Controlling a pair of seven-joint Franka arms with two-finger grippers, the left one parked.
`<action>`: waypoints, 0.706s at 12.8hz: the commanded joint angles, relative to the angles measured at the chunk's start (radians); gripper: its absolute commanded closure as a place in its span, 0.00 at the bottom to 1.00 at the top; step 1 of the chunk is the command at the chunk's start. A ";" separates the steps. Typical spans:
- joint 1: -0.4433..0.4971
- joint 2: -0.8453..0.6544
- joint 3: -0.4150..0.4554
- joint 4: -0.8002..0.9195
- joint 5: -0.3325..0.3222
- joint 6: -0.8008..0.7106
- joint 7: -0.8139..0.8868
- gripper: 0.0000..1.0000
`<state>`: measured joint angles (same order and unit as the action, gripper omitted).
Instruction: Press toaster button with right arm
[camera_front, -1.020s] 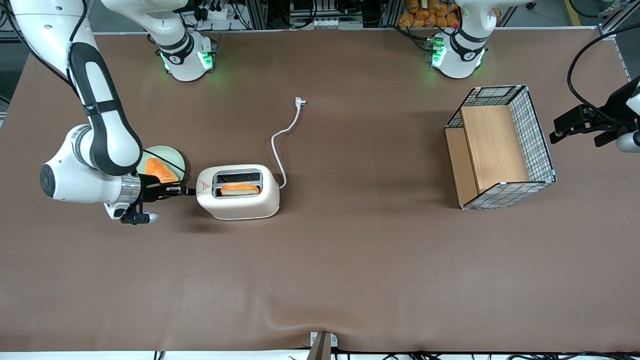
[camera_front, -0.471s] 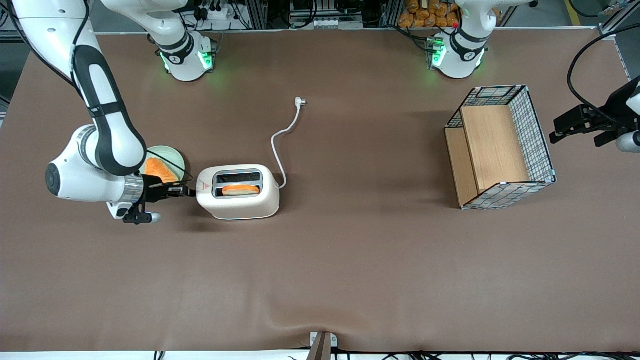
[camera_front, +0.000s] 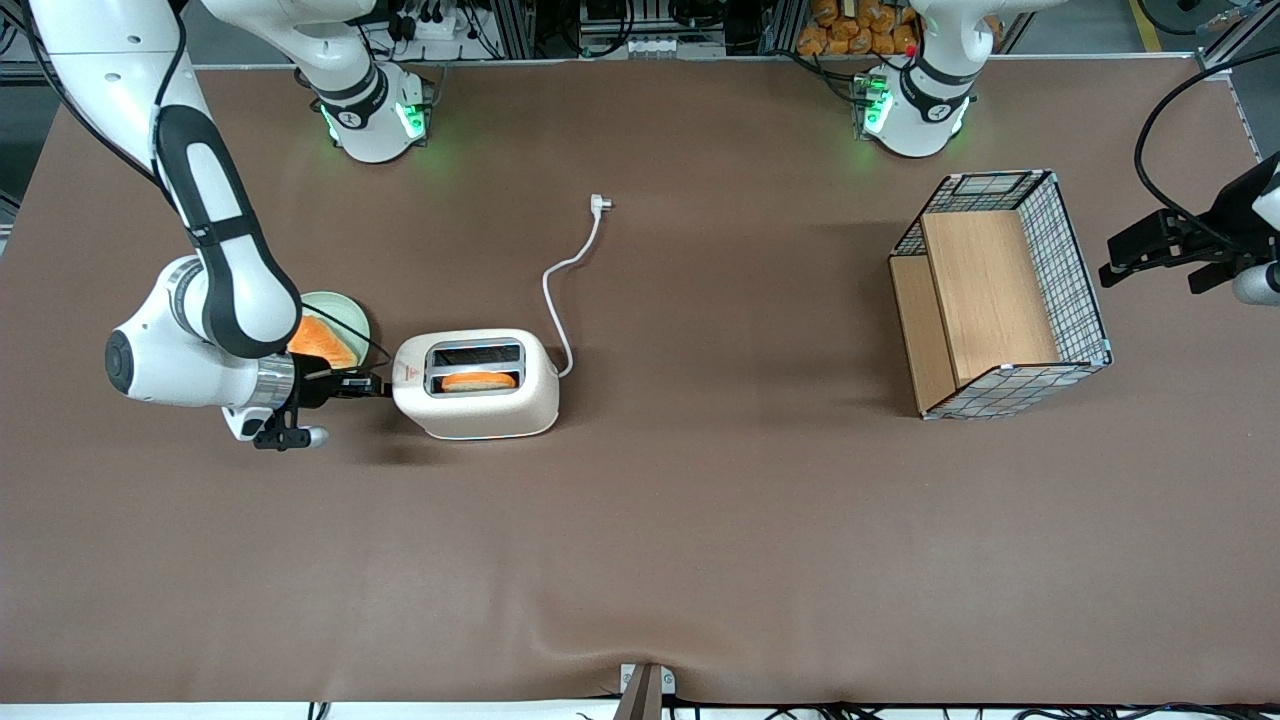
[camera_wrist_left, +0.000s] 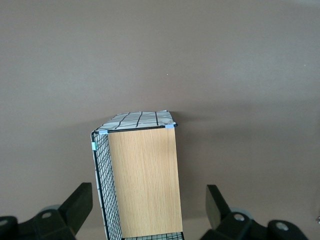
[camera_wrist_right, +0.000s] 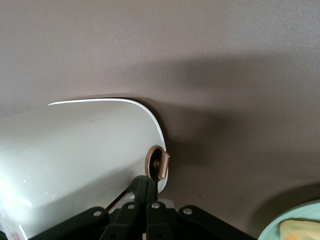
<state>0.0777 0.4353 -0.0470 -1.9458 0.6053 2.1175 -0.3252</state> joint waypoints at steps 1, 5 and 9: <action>0.007 0.042 0.010 -0.010 0.034 0.055 -0.049 1.00; 0.008 0.059 0.009 -0.019 0.090 0.074 -0.098 1.00; 0.013 0.059 0.009 -0.019 0.090 0.075 -0.098 1.00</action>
<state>0.0745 0.4423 -0.0533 -1.9549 0.6484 2.1254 -0.3853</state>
